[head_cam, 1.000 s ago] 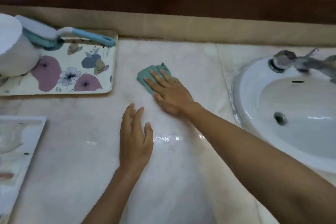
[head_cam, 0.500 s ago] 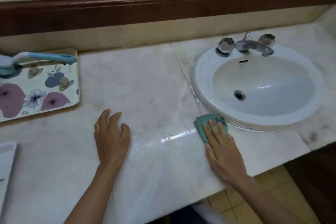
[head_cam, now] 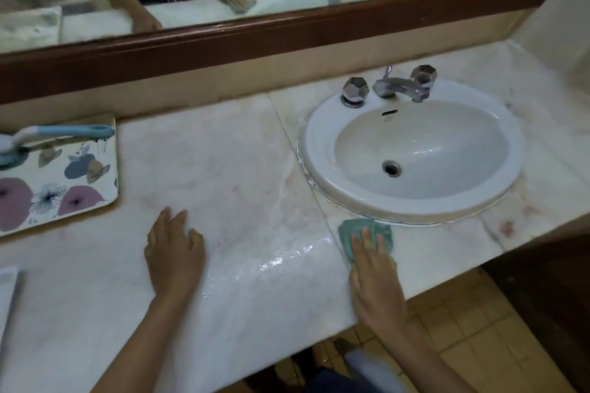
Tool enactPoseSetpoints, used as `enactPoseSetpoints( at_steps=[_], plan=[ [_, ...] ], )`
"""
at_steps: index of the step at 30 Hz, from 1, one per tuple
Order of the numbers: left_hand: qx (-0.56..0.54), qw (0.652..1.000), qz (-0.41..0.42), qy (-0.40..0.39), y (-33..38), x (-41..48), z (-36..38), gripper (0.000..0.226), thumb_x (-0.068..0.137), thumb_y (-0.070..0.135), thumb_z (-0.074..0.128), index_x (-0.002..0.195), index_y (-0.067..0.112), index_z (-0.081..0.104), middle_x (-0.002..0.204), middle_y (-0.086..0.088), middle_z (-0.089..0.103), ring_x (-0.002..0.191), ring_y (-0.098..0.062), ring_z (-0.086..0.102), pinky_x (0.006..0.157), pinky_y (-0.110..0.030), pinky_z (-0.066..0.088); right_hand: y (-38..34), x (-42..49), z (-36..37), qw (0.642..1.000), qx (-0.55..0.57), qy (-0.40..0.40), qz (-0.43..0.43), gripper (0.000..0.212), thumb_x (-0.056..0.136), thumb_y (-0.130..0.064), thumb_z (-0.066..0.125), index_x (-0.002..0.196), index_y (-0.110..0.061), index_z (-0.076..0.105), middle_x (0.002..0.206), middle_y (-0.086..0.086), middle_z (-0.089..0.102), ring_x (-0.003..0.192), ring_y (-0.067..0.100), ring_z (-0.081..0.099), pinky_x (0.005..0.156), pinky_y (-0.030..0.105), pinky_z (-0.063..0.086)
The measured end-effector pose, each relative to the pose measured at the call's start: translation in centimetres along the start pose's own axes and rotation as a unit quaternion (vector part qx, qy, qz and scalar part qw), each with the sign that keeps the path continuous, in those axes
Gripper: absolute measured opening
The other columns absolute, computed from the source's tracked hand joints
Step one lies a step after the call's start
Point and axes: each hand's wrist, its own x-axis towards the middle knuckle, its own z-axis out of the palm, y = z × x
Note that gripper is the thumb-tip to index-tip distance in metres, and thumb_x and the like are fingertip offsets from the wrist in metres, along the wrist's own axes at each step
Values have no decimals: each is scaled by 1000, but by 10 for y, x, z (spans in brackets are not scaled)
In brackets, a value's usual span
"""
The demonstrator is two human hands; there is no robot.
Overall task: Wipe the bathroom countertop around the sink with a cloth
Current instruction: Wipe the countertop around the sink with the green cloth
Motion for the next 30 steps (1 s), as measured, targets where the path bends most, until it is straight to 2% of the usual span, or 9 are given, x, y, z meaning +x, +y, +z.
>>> enactPoseSetpoints(
  at_steps=[5, 11, 14, 17, 19, 21, 24, 26, 30],
  plan=[
    [-16, 999, -50, -10, 5, -9, 0, 42, 92, 17, 52, 134, 17, 54, 154, -2, 34, 139, -25, 29, 112, -41, 24, -62, 39, 20, 974, -51, -70, -208, 66, 82, -31, 37, 147, -28, 34, 156, -3, 31, 144, 25, 26, 107, 45, 33],
    [-63, 996, -62, 12, 15, -94, -3, 43, 86, 28, 50, 127, 19, 61, 149, -1, 42, 132, -24, 38, 106, -35, 32, -98, 55, 28, 979, 11, -109, -171, 66, 82, -29, 23, 147, -25, 36, 157, -4, 25, 146, 24, 17, 110, 47, 28],
    [-43, 998, -48, 15, 0, -135, -7, 52, 84, 42, 37, 127, 26, 61, 148, 3, 43, 131, -20, 40, 103, -38, 38, -106, 37, 28, 948, 130, -158, -245, 61, 86, -27, 20, 144, -32, 38, 154, -15, 21, 147, 12, 9, 114, 25, 12],
    [-35, 997, -63, 32, -24, -158, -18, 49, 84, 43, 40, 123, 26, 64, 146, 5, 44, 129, -19, 42, 101, -35, 37, -134, 32, 4, 878, 370, -276, -127, 49, 97, -4, 35, 129, -37, 52, 141, -18, 42, 138, 9, 33, 103, 3, 21],
    [-27, 993, -99, 64, -41, -167, -29, 48, 83, 42, 43, 120, 23, 66, 145, 3, 46, 126, -18, 42, 97, -36, 39, -161, 37, -10, 802, 488, -345, 7, 42, 96, -7, 42, 116, -33, 68, 125, -8, 63, 117, 15, 56, 95, 19, 40],
    [-18, 985, -144, 95, -60, -171, -43, 45, 82, 37, 47, 120, 21, 66, 144, 1, 47, 124, -18, 43, 92, -40, 44, -190, 45, -19, 771, 523, -361, 40, 36, 96, -12, 43, 108, -29, 72, 113, -1, 71, 100, 17, 64, 86, 28, 48],
    [10, 973, -205, 107, -91, -165, -64, 47, 79, 31, 51, 124, 23, 63, 148, 2, 43, 128, -22, 41, 92, -46, 44, -234, 55, -17, 827, 464, -307, -79, 42, 96, -4, 37, 109, -30, 67, 116, -10, 67, 98, 10, 63, 81, 16, 49],
    [35, 971, -219, 93, -109, -157, -76, 52, 82, 34, 47, 132, 25, 56, 153, 4, 37, 135, -21, 35, 99, -48, 38, -255, 64, -3, 866, 380, -266, -186, 45, 94, -6, 36, 123, -33, 59, 124, 0, 63, 96, 20, 63, 83, 25, 50],
    [70, 976, -198, 63, -133, -147, -79, 56, 87, 41, 37, 140, 28, 48, 157, 6, 29, 142, -20, 30, 102, -46, 36, -275, 81, 49, 886, 85, -205, -408, 57, 86, -16, 26, 140, -21, 47, 151, 8, 38, 141, 29, 32, 109, 38, 30]
  ],
)
